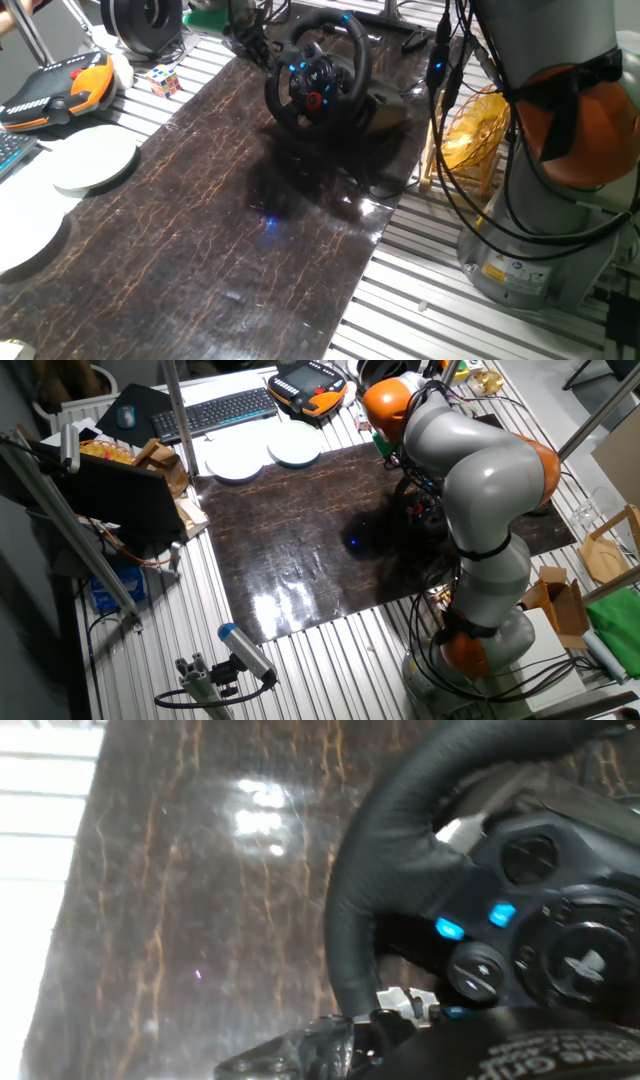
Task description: Rotate the steering wheel 90 degrees counterclockwise
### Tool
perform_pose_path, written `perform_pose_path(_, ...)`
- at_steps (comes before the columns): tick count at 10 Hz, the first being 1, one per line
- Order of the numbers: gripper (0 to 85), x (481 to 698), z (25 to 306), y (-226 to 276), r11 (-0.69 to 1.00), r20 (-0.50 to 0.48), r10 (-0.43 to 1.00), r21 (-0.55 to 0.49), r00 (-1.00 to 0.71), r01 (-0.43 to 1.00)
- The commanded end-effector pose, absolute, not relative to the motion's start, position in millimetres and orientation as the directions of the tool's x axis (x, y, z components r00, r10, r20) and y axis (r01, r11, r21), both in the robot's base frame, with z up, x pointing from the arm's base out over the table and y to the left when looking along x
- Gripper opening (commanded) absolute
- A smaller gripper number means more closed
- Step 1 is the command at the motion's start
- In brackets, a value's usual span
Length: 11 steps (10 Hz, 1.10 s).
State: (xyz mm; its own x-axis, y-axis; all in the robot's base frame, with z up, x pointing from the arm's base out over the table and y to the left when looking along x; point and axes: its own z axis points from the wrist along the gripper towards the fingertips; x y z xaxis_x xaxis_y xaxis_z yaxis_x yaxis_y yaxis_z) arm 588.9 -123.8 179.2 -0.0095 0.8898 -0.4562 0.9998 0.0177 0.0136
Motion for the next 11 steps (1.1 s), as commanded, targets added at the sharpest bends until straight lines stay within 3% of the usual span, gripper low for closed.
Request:
perform_pose_path(1,33.0,590,179,-125,0.005,-0.467,0.884,0.021,0.005,1.000)
perform_pose_path(5,41.0,592,180,-137,-0.045,-0.508,0.859,0.052,0.065,0.998)
perform_pose_path(11,41.7,593,178,-141,-0.062,-0.515,0.853,0.059,0.084,0.996)
